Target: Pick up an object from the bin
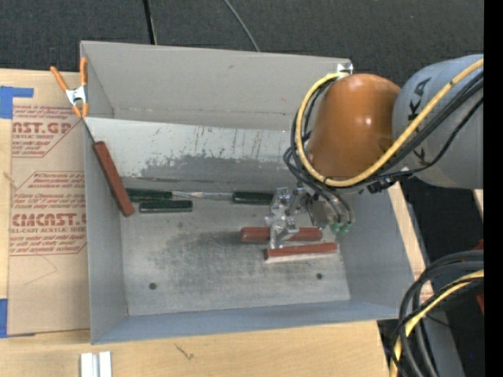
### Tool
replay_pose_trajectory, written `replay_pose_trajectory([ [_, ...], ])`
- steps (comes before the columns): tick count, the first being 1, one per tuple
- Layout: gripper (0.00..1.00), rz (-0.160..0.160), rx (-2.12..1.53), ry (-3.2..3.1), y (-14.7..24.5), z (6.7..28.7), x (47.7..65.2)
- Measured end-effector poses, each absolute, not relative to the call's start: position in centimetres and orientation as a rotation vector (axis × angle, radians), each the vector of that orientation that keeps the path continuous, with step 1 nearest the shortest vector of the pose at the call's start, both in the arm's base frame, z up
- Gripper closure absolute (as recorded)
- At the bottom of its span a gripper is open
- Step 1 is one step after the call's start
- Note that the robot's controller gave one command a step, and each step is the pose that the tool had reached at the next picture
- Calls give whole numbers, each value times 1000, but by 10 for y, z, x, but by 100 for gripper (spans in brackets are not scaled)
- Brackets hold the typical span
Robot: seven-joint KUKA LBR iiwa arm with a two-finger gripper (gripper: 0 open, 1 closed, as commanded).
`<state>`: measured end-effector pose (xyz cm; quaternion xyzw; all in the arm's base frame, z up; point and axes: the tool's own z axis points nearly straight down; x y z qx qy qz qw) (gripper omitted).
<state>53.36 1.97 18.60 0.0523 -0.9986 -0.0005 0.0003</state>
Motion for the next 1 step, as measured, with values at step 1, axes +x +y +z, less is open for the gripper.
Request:
replay_pose_trajectory([
  [1, 100, -1, 150, -3138, 26, 217, 537],
])
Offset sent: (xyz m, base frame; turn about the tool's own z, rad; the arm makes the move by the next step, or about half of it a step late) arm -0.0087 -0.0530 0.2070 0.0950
